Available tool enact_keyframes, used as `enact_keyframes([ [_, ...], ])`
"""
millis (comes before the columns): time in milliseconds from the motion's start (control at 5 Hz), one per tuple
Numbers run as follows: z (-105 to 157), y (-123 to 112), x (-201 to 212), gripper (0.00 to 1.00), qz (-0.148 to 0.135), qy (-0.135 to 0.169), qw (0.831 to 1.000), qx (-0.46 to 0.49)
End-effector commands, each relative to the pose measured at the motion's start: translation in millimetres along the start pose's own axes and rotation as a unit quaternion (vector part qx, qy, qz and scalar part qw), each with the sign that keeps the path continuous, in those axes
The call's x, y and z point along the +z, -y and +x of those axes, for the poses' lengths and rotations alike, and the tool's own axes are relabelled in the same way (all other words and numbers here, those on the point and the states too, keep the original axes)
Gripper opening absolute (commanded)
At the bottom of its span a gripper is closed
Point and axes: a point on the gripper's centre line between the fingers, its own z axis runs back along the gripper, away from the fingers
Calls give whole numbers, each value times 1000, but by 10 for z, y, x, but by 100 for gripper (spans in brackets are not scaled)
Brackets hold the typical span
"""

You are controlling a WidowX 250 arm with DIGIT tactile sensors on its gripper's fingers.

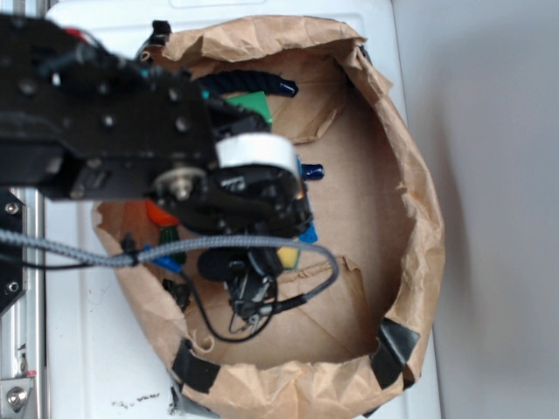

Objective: Grab the green sponge.

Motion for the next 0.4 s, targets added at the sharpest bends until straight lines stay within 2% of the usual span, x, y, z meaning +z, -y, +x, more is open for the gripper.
enact_keyframes([
  [0,147,-81,433,0,0,34,999,-15],
  [200,124,-66,409,0,17,38,999,-15],
])
